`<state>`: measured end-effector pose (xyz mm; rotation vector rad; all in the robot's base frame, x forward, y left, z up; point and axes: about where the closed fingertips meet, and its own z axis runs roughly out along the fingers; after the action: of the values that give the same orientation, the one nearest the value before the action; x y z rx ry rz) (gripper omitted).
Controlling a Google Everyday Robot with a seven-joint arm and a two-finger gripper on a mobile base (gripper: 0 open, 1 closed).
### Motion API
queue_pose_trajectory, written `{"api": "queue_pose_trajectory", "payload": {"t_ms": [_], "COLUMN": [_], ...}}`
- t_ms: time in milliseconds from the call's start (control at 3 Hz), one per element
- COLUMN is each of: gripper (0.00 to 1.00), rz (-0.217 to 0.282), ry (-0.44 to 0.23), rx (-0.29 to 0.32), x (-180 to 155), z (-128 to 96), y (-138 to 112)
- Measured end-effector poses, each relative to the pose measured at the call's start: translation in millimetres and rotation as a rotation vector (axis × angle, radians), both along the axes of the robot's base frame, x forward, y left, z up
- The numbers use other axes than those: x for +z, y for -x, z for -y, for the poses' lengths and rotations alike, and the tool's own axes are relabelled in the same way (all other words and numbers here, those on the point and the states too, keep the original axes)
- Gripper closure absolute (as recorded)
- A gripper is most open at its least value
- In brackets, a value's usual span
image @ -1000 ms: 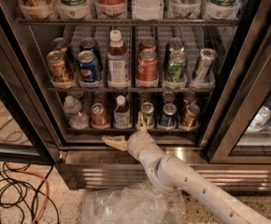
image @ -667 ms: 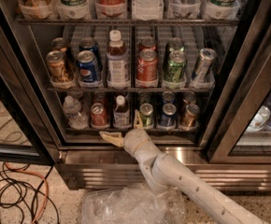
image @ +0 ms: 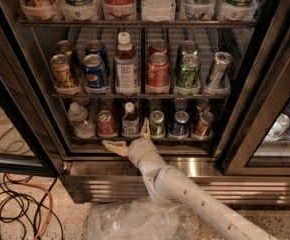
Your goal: Pick blue plastic bottle from bottom shelf of fridge
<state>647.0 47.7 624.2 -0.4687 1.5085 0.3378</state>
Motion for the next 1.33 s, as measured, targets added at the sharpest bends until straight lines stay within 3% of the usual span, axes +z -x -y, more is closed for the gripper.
{"api": "queue_pose_trajectory", "payload": {"t_ms": [333,667,1000,1333], "gripper": [0.0,0.12,0.16,0.15], "rz": [0.0,0.0,0.017,0.035], "ry": [0.0,0.0,-0.014,-0.026], "rx": [-0.001,-0.001,-0.008,-0.02], "x": [0,0,-1,-2], "z": [0,0,-9,-17], "y": [0,0,-10,-20]}}
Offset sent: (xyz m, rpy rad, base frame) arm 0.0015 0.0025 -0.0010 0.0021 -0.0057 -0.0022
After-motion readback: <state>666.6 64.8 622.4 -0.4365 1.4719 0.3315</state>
